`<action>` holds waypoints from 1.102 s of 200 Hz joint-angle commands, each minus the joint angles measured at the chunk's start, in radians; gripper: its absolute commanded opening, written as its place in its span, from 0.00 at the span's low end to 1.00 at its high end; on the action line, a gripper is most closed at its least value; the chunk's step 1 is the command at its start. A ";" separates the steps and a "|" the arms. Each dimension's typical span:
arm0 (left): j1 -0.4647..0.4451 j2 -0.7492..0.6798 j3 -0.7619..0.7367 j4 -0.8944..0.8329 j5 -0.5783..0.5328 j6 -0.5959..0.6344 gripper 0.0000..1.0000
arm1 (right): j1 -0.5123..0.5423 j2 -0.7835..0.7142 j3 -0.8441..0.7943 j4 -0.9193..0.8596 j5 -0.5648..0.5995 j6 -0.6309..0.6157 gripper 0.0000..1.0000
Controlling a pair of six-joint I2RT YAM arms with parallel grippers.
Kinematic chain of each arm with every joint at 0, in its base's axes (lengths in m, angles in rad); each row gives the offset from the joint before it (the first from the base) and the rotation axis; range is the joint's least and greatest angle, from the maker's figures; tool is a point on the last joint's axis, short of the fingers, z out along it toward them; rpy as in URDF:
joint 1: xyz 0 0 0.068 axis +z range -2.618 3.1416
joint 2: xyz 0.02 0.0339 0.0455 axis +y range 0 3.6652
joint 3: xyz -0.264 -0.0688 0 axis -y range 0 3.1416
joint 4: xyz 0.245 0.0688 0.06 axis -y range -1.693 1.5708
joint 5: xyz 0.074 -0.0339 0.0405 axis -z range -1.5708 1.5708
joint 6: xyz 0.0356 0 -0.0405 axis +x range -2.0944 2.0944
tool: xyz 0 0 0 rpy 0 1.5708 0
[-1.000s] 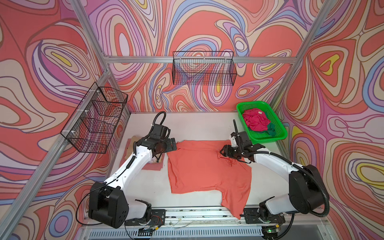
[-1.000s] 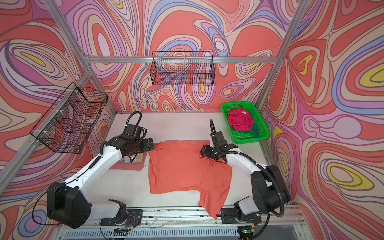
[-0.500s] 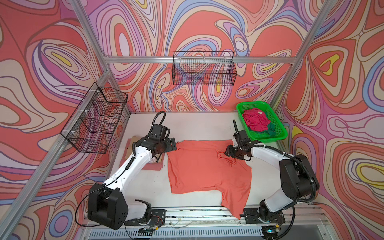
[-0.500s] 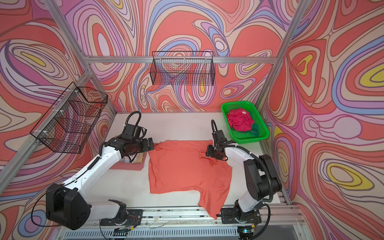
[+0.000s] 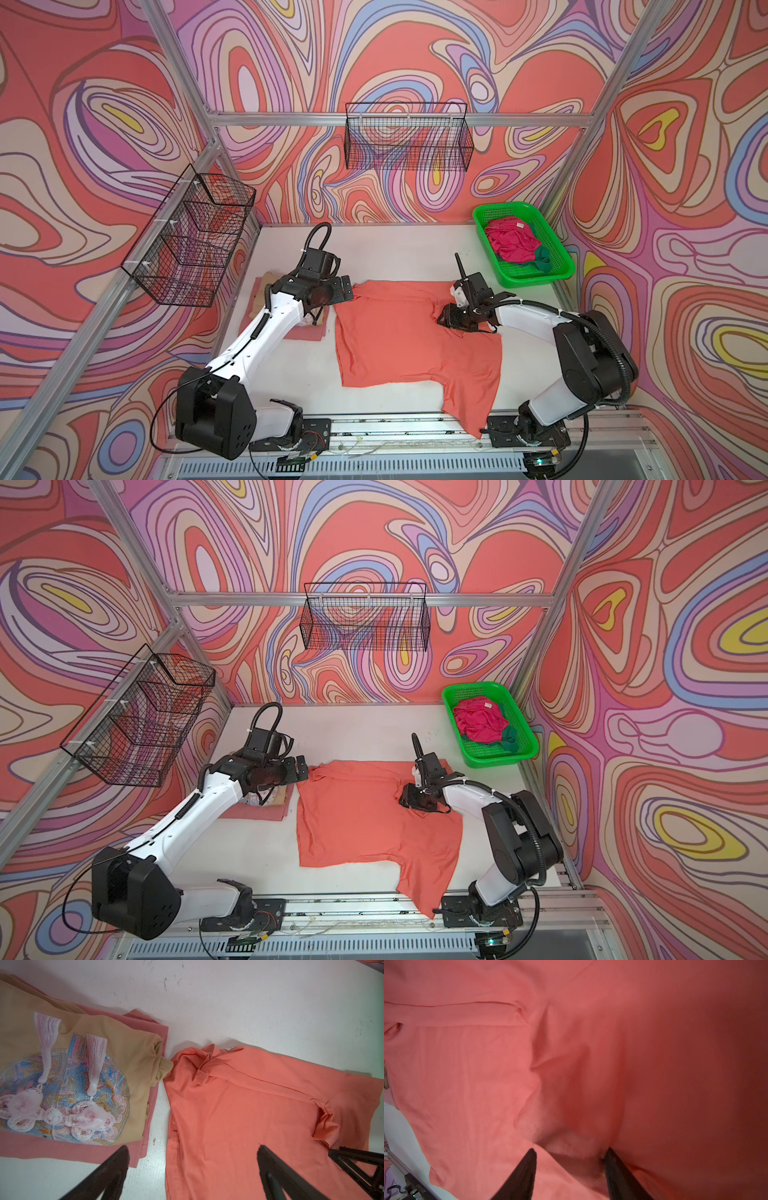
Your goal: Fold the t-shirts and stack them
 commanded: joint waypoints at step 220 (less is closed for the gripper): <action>0.006 0.508 0.325 -0.041 0.136 -0.182 0.85 | -0.084 0.191 0.073 0.224 0.191 0.113 0.50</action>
